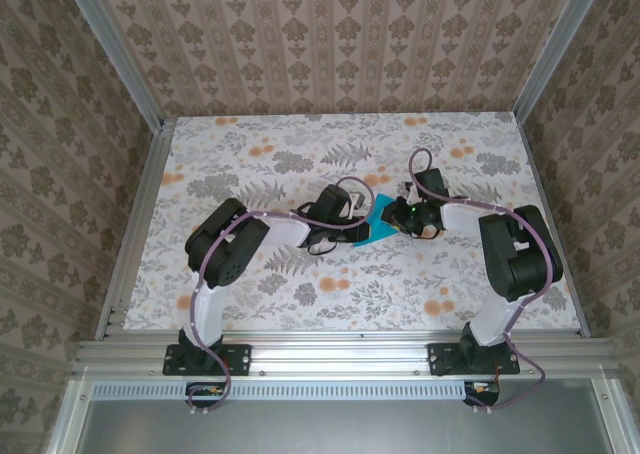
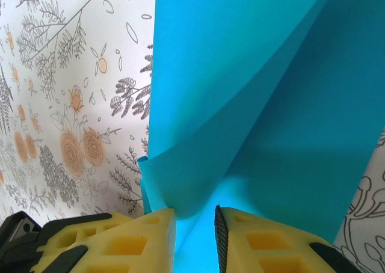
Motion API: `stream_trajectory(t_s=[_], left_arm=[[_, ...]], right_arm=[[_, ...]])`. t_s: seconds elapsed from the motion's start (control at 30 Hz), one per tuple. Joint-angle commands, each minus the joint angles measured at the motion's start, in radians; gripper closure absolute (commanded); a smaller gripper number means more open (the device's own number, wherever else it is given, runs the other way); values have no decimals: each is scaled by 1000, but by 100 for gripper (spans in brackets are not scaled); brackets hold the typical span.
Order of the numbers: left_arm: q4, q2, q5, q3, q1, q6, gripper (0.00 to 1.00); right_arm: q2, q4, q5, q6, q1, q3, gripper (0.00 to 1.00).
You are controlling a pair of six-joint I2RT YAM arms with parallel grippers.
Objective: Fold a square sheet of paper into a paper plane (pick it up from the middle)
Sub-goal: Fourth fold the wing at the center of the table.
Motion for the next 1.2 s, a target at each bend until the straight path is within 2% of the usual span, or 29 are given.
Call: stream_trajectory(t_s=[0.0,0.3,0.5,0.67,1.17], left_arm=[[-34,24,-14,-10,13,-17,99],[-23,-6,-1,-17,14,-25,96],[44,-64,50,-42,35,-74,80],[84,-122,62,-74,57,-105,74],[161,-103,104,-79,56,-129,76]], right_arm=[[30,19,-2,24,-4,-7,73],[56,-25,21,28,-4,7,61],[78,-67,38,23,-5,22,56],[106,-130,68,15,-4,46,52],[194,-391,213,21,12,177,52]])
